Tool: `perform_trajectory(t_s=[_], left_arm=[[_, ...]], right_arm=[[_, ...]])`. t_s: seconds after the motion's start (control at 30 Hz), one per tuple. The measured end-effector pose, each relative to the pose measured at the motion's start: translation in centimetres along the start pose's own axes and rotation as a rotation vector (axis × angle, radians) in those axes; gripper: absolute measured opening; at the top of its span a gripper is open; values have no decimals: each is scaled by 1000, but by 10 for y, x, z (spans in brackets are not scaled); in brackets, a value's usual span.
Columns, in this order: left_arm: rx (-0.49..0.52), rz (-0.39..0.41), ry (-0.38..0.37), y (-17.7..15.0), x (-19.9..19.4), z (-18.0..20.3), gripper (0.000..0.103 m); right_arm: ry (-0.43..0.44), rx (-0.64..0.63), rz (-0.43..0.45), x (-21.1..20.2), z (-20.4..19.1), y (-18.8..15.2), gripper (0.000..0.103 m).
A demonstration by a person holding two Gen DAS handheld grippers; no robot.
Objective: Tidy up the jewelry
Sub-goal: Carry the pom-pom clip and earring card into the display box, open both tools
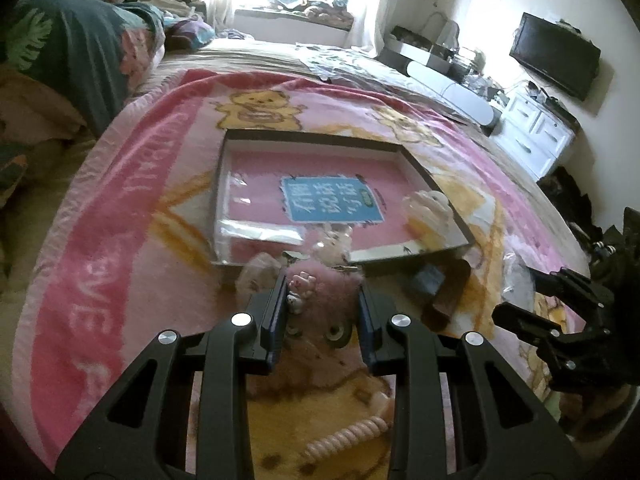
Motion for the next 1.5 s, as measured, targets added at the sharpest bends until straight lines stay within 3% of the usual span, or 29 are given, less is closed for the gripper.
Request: perform_trajectory(t_s=[0.37, 0.77, 1.13, 1.5], left_arm=[[38, 9, 27, 34, 3, -23, 22], [49, -4, 16, 76, 41, -31, 22], [69, -92, 9, 88, 98, -29, 22], [23, -200, -12, 71, 138, -46, 23]], right_arm=[[5, 1, 48, 6, -12, 41, 65], [-25, 36, 88, 24, -1, 77, 65], [-63, 64, 51, 58, 16, 83, 65], [-60, 84, -39, 100, 16, 63, 65]])
Point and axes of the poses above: each gripper's, at about its wrist camera, not at the fingertips, and x roughly the way its jaws point, z to its right, y to its top, the point moved 5 cm from there along x, roughly the way its jaws point, and after that the axes turned 15 degrees about -y, right-handed, at the moved point
